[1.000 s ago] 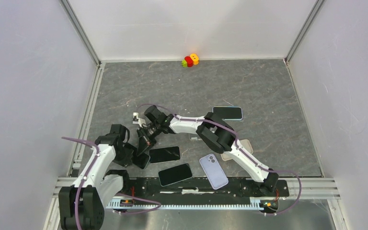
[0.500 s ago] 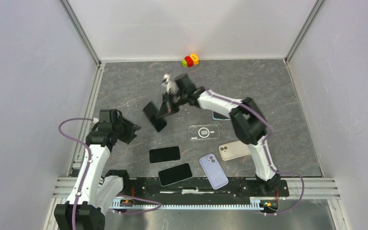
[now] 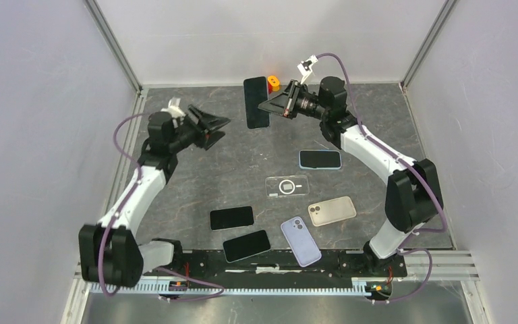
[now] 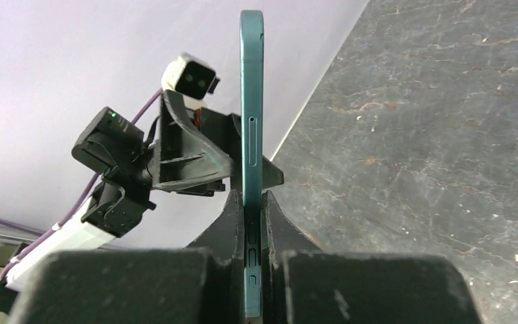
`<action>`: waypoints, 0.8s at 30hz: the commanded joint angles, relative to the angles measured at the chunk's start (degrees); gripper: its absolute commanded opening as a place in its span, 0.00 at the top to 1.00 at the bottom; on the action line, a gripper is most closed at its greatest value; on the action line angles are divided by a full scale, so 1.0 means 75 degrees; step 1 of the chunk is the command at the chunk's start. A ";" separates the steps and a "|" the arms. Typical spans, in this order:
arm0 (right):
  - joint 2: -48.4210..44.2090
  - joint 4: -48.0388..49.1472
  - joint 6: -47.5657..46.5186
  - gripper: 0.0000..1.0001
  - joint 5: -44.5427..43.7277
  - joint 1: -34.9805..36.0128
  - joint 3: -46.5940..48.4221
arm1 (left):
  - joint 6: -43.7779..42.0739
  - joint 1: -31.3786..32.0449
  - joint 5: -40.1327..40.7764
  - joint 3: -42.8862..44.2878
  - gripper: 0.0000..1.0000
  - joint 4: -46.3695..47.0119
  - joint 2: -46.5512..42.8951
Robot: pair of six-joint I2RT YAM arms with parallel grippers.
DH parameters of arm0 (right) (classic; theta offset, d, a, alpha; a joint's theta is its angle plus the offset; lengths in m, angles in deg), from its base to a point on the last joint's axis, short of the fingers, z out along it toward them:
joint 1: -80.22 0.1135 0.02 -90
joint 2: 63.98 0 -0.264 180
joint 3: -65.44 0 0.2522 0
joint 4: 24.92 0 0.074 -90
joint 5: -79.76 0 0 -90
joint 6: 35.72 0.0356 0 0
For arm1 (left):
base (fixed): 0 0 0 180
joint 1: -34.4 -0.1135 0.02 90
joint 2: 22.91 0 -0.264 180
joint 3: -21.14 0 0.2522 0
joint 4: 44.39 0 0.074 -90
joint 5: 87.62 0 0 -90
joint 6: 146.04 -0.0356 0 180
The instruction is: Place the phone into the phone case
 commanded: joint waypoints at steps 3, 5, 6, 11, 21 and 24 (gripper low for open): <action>-0.0406 0.1643 0.1197 1.00 0.0155 -0.0111 -0.0252 | 0.0946 0.1261 -0.1400 0.1687 0.30 0.3532 0.1404; -0.0459 0.1745 0.1341 1.00 0.0082 -0.0180 -0.0306 | 0.1320 0.1506 -0.1500 0.1842 0.32 0.4344 0.1758; -0.0504 0.1901 0.1442 1.00 0.0036 -0.0204 -0.0350 | 0.1410 0.1587 -0.1524 0.1920 0.35 0.4542 0.1919; -0.0526 0.2070 0.1651 1.00 0.0029 -0.0276 -0.0196 | 0.1170 0.1922 -0.1498 0.2109 0.43 0.4244 0.2322; -0.0614 0.2170 0.1737 1.00 0.0098 -0.0382 -0.0293 | 0.1170 0.2221 -0.1771 0.2499 0.70 0.4355 0.2734; -0.0601 0.2149 0.1671 0.97 0.0245 -0.0440 -0.0317 | 0.1091 0.2249 -0.1759 0.2524 0.98 0.4280 0.2716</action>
